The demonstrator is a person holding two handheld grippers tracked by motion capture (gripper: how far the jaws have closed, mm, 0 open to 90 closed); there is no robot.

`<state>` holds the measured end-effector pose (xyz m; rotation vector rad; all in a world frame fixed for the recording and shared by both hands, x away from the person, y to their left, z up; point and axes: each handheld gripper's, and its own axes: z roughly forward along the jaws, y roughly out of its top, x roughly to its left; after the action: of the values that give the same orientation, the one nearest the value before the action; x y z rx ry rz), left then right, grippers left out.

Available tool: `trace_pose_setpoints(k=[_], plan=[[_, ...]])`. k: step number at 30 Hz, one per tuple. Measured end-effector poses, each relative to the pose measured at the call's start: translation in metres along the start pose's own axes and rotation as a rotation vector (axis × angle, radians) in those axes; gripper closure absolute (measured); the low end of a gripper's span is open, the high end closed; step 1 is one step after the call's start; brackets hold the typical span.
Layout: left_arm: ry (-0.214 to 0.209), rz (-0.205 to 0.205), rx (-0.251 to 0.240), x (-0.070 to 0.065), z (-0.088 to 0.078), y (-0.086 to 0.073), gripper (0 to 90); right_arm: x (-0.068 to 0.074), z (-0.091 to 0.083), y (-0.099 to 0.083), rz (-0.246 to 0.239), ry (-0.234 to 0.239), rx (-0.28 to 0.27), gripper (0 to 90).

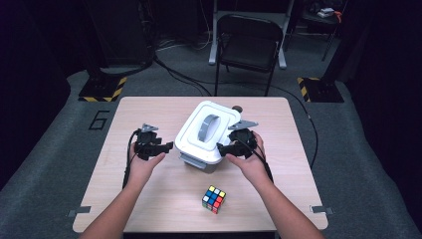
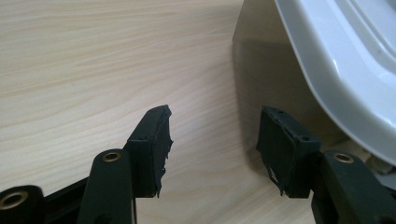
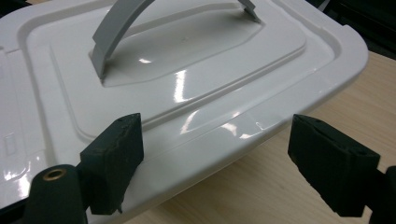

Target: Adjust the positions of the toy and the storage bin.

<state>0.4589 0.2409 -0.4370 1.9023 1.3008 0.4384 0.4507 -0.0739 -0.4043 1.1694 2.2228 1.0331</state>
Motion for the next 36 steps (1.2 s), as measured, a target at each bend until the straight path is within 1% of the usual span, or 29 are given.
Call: trace_pose_setpoints(k=[1, 2, 3, 4, 5, 6, 7, 8, 9, 10, 11, 12, 13, 14, 16, 17, 18, 19, 20, 21, 22, 25, 27, 29, 30, 31, 34, 36], plan=[[-0.006, -0.006, -0.007, -0.002, 0.001, 0.001, 43.9, -0.003, -0.001, 0.000, -0.017, -0.002, 0.000, 19.2], [-0.008, -0.003, -0.002, -0.004, 0.001, 0.002, 43.6, -0.006, -0.001, 0.000, -0.017, -0.006, 0.001, 19.7], [-0.011, 0.004, -0.001, -0.005, 0.002, 0.002, 43.5, -0.007, -0.002, 0.000, -0.001, -0.014, 0.002, 20.1], [-0.011, 0.004, -0.001, -0.005, 0.002, 0.002, 43.4, -0.009, -0.003, -0.001, -0.009, -0.015, 0.004, 20.9], [-0.018, 0.007, -0.012, -0.010, 0.004, 0.002, 43.4, -0.012, -0.004, -0.001, -0.005, -0.018, 0.006, 21.7], [-0.023, 0.015, -0.005, -0.012, 0.004, 0.002, 43.4, -0.013, -0.004, -0.001, 0.000, -0.023, 0.006, 22.0], [-0.024, 0.016, -0.005, -0.015, 0.005, 0.002, 43.3, -0.016, -0.005, -0.001, -0.009, -0.025, 0.008, 22.4], [-0.028, 0.018, -0.007, -0.017, 0.005, 0.002, 43.3, -0.017, -0.006, -0.002, 0.003, -0.033, 0.011, 22.7], [-0.039, 0.027, -0.005, -0.019, 0.005, 0.002, 43.3, -0.020, -0.006, -0.002, -0.007, -0.036, 0.011, 23.1], [-0.041, 0.024, -0.005, -0.021, 0.005, 0.001, 43.3, -0.022, -0.007, -0.002, -0.002, -0.041, 0.016, 23.6], [-0.045, 0.030, -0.008, -0.022, 0.006, 0.001, 43.3, -0.024, -0.008, -0.003, 0.005, -0.049, 0.016, 23.6], [-0.045, 0.029, -0.003, -0.023, 0.006, 0.001, 43.3, -0.027, -0.008, -0.003, -0.002, -0.052, 0.016, 23.7], [-0.048, 0.028, -0.001, -0.024, 0.006, 0.000, 43.3, -0.028, -0.009, -0.003, 0.012, -0.055, 0.017, 24.0], [-0.045, 0.029, 0.003, -0.025, 0.006, 0.000, 43.3, -0.030, -0.009, -0.004, 0.009, -0.056, 0.016, 24.5], [-0.046, 0.032, 0.005, -0.025, 0.006, -0.001, 43.2, -0.033, -0.009, -0.004, 0.018, -0.056, 0.017, 24.7], [-0.044, 0.034, 0.004, -0.025, 0.005, -0.001, 43.3, -0.035, -0.009, -0.004, 0.025, -0.058, 0.019, 24.8], [-0.041, 0.042, 0.009, -0.024, 0.005, -0.001, 43.2, -0.037, -0.009, -0.004, 0.015, -0.060, 0.017, 24.9], [-0.041, 0.030, -0.001, -0.024, 0.005, -0.001, 43.3, -0.039, -0.009, -0.004, 0.017, -0.064, 0.018, 25.1], [-0.040, 0.035, 0.004, -0.022, 0.004, -0.001, 43.2, -0.040, -0.010, -0.004, 0.028, -0.069, 0.022, 25.4], [-0.034, 0.038, 0.009, -0.021, 0.003, -0.002, 43.2, -0.042, -0.010, -0.004, 0.024, -0.071, 0.023, 26.1], [-0.032, 0.031, 0.003, -0.021, 0.003, -0.002, 43.2, -0.044, -0.010, -0.004, 0.024, -0.073, 0.019, 26.7], [-0.024, 0.029, 0.007, -0.016, 0.001, -0.005, 43.3, -0.047, -0.011, -0.003, 0.015, -0.090, 0.024, 28.1], [-0.015, 0.036, 0.014, -0.012, -0.001, -0.007, 43.2, -0.049, -0.012, -0.003, 0.025, -0.093, 0.031, 30.0], [-0.005, 0.030, 0.012, -0.009, -0.002, -0.009, 43.2, -0.049, -0.012, -0.003, 0.024, -0.085, 0.031, 33.1], [-0.003, 0.032, 0.023, -0.007, -0.003, -0.010, 43.2, -0.048, -0.013, -0.003, 0.030, -0.079, 0.027, 33.9], [0.001, 0.025, 0.022, -0.005, -0.004, -0.011, 43.2, -0.046, -0.014, -0.002, 0.030, -0.071, 0.017, 34.1], [0.018, 0.029, 0.032, 0.002, -0.007, -0.015, 43.0, -0.037, -0.016, 0.002, 0.009, -0.048, -0.009, 34.9], [0.030, 0.021, 0.028, 0.006, -0.008, -0.018, 42.9, -0.030, -0.018, 0.007, 0.002, -0.027, -0.023, 34.8]])
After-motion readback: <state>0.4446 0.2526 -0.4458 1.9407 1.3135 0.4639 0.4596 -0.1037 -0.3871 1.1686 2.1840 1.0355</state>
